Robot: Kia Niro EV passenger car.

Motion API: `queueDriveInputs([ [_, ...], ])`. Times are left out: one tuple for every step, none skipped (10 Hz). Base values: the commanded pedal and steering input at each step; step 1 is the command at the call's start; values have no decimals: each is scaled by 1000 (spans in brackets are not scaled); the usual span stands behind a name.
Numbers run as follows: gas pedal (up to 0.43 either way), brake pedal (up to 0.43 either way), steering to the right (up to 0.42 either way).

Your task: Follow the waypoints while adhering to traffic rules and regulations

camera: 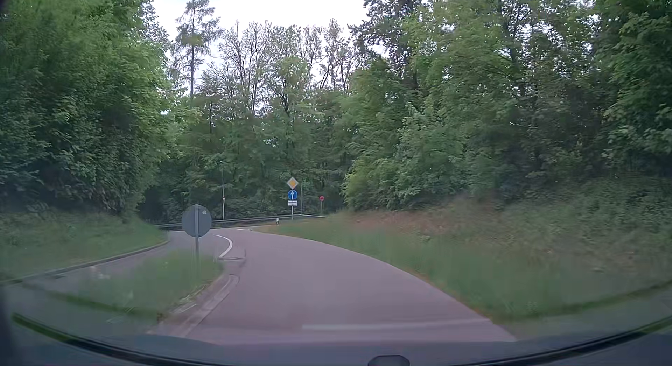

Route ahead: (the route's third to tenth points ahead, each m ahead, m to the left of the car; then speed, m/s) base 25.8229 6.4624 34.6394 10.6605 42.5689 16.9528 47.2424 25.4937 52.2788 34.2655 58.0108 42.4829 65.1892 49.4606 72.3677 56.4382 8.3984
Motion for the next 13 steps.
queueDriveInputs([
  [0, 0, -64],
  [0, 0, -67],
  [0, 0, -71],
  [0, 0, -75],
  [0, 0, -78],
  [0, 0, -79],
  [39, 0, -82],
  [67, 0, -86],
  [79, 0, -87],
  [79, 0, -88],
  [79, 0, -89],
  [79, 0, -93],
  [79, 0, -97],
])
